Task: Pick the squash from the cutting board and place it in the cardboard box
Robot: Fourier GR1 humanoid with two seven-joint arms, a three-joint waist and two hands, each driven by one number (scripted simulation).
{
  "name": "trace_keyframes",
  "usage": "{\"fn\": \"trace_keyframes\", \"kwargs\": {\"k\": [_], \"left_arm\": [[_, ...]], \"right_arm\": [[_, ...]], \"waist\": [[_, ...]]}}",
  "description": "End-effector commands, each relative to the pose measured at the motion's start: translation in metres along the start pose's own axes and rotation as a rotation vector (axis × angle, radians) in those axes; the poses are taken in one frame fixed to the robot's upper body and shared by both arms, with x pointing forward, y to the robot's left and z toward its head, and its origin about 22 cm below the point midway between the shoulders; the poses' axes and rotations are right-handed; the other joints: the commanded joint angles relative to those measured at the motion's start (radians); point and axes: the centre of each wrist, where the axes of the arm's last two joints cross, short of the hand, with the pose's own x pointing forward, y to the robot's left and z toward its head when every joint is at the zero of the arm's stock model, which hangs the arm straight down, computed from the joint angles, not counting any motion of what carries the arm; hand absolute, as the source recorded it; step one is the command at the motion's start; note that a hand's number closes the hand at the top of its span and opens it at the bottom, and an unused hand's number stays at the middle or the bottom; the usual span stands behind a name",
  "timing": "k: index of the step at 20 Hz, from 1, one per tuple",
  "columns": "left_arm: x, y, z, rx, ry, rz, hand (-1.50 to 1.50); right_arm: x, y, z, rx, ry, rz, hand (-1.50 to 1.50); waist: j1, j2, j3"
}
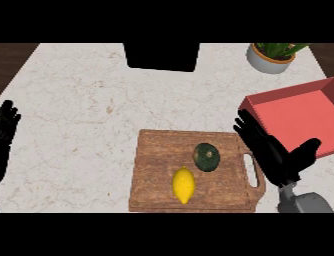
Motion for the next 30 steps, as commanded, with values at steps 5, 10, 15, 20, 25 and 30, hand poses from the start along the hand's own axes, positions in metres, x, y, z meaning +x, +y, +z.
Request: {"fn": "trace_keyframes", "kwargs": {"k": [5,10,15,20,25,30], "left_arm": [[0.042,-0.071,-0.005,-0.329,-0.142,0.012,0.0],[0.035,-0.084,0.005,-0.423,-0.094,0.028,0.0],[0.05,-0.102,-0.002,-0.463,-0.1,0.05,0.0],[0.059,-0.121,0.005,-0.496,-0.093,0.043,0.0],[0.073,-0.133,0.001,-0.5,-0.112,0.027,0.0],[0.08,-0.132,0.001,-0.514,-0.124,0.038,0.0]], "right_arm": [[0.02,0.046,-0.013,-0.017,-0.129,0.329,-1.5],[0.034,-0.011,0.001,-0.118,-0.228,0.925,-1.5],[0.013,0.012,0.017,-0.111,-0.408,1.271,-1.5],[0.032,0.038,0.057,-0.182,-0.363,1.417,-1.5],[0.075,0.085,0.081,-0.11,-0.184,1.464,-1.5],[0.086,0.12,0.095,-0.027,-0.01,1.445,-1.5]], "waist": [[-0.107,0.082,0.043],[-0.147,0.067,0.033],[-0.128,0.073,0.042],[-0.117,0.072,0.042],[-0.096,0.079,0.042],[-0.067,0.085,0.044]]}}
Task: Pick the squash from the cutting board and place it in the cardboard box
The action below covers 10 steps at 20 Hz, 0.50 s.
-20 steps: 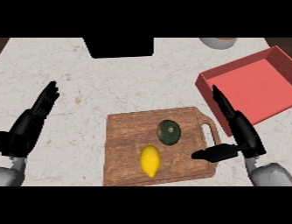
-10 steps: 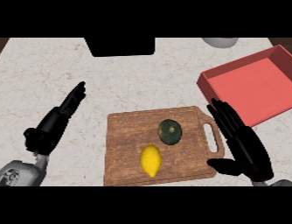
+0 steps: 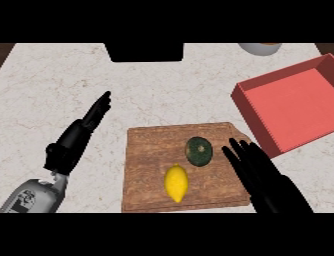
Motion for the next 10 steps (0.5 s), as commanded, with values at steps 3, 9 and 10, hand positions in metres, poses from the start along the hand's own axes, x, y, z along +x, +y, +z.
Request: {"fn": "trace_keyframes", "kwargs": {"k": [3,9,10], "left_arm": [[-0.002,-0.004,-0.015,-0.023,0.001,0.003,0.0],[0.001,-0.016,0.0,-0.019,-0.016,0.001,0.0],[0.001,-0.016,-0.014,-0.036,-0.005,-0.001,0.0]], "right_arm": [[0.048,-0.025,0.012,0.11,0.066,-0.006,-1.5],[0.06,0.009,-0.03,0.099,0.109,-0.073,-1.5],[0.072,-0.008,-0.03,0.114,0.113,-0.07,-1.5]], "waist": [[0.016,0.008,0.002],[0.027,0.008,0.003],[0.024,0.008,0.003]]}}
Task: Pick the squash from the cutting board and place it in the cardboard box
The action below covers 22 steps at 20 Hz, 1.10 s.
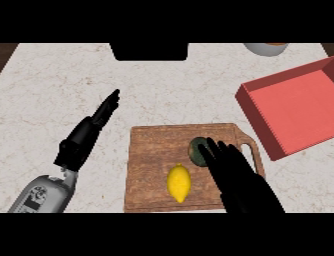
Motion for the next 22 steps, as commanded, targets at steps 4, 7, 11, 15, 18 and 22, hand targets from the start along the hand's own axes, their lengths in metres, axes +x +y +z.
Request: {"fn": "trace_keyframes", "kwargs": {"k": [4,7,11,15,18,22], "left_arm": [[0.006,0.003,-0.007,-0.013,-0.002,-0.013,0.0],[0.001,0.008,0.0,-0.016,0.005,0.014,0.0],[0.001,-0.006,-0.004,0.01,-0.01,0.0,0.0],[0.002,0.007,0.0,0.009,-0.003,0.008,0.0],[-0.01,0.014,0.003,0.006,0.003,0.016,0.0],[-0.026,0.0,0.002,-0.004,-0.006,0.017,0.0]], "right_arm": [[0.012,0.012,-0.024,0.022,0.051,0.02,-1.5],[-0.015,0.036,-0.051,0.048,0.079,0.023,-1.5],[-0.007,0.034,-0.066,0.068,0.097,0.018,-1.5],[-0.005,0.052,-0.063,0.032,0.075,0.007,-1.5],[-0.018,0.037,-0.073,0.016,0.054,0.021,-1.5],[-0.026,0.055,-0.064,0.041,0.067,0.05,-1.5]], "waist": [[0.001,0.0,0.001],[0.004,0.002,0.001],[0.002,0.001,0.001],[0.002,0.0,0.001],[0.001,0.001,0.001],[-0.002,0.001,0.0]]}}
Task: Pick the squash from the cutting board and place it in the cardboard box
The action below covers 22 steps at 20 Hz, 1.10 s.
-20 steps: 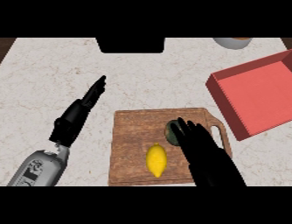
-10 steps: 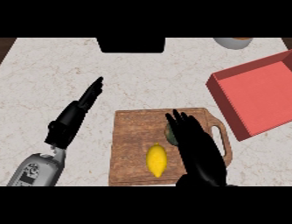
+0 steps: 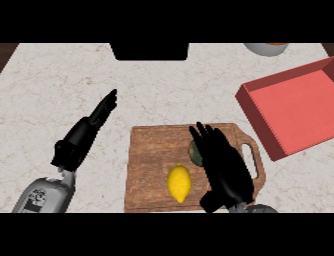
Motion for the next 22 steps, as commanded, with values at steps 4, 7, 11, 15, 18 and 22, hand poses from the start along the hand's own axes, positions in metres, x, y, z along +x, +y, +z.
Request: {"fn": "trace_keyframes", "kwargs": {"k": [4,7,11,15,18,22], "left_arm": [[0.007,0.016,0.008,-0.003,-0.002,-0.008,0.0],[0.009,-0.007,-0.015,-0.001,-0.009,-0.001,0.0],[-0.015,-0.006,-0.018,0.001,-0.008,-0.006,0.0],[0.013,-0.005,-0.028,0.006,0.013,-0.007,0.0],[-0.014,-0.016,-0.002,0.01,0.003,-0.004,0.0],[0.013,-0.011,0.004,0.001,0.0,0.01,0.0]], "right_arm": [[0.006,0.004,-0.007,0.031,0.02,0.017,-1.5],[-0.007,0.031,-0.012,0.068,0.027,0.038,-1.5],[-0.008,0.028,-0.014,0.079,0.043,0.041,-1.5],[-0.001,0.031,-0.025,0.109,0.045,0.037,-1.5],[-0.006,0.04,-0.037,0.11,0.053,0.049,-1.5],[-0.023,0.048,-0.038,0.106,0.074,0.078,-1.5]], "waist": [[0.001,0.0,0.0],[-0.001,0.0,0.0],[-0.003,0.001,0.0],[-0.002,0.001,0.0],[0.001,0.001,0.0],[0.002,0.0,0.0]]}}
